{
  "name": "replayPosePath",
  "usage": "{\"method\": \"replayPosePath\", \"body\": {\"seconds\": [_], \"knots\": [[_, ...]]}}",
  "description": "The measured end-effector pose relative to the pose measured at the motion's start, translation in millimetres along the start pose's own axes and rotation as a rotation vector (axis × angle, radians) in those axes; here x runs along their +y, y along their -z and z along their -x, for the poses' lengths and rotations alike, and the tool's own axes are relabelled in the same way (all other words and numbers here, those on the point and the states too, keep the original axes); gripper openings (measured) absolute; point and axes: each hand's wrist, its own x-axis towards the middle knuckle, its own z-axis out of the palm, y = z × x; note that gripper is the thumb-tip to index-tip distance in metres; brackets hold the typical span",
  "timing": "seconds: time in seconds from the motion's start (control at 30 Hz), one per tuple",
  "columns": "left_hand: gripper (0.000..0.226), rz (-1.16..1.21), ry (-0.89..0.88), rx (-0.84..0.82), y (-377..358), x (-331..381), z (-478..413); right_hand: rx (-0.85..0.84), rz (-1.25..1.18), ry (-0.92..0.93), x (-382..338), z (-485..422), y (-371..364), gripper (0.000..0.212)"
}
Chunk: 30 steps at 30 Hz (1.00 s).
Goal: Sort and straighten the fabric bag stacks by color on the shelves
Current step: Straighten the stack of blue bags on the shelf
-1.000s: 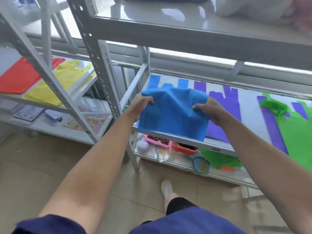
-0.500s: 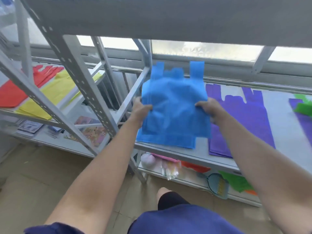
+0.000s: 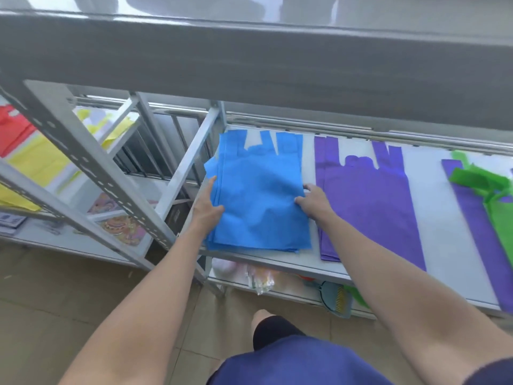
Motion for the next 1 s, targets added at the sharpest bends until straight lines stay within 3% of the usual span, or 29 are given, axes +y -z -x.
{"method": "replayPosePath", "body": {"seconds": [0.17, 0.27, 0.43, 0.7, 1.0], "knots": [[0.073, -0.180, 0.007, -0.004, -8.0, -4.6, -6.4, 0.130, 0.126, 0.004, 3.5, 10.1, -6.0, 0.055], [0.052, -0.368, 0.049, 0.041, -14.7, -11.7, -3.2, 0.059, 0.238, -0.005, -4.2, 17.0, -11.3, 0.074], [0.064, -0.561, 0.054, -0.008, -20.0, 2.0, 21.9, 0.108, 0.446, 0.082, -16.2, 46.3, -5.1, 0.104], [0.080, -0.591, -0.148, -0.136, -25.2, 45.9, 100.1, 0.271, 0.481, 0.282, -20.1, 151.5, 34.6, 0.104], [0.072, -0.482, -0.420, -0.218, -90.0, 121.2, 179.0, 0.407, 0.623, 0.246, 14.7, 234.6, 132.7, 0.100]]}}
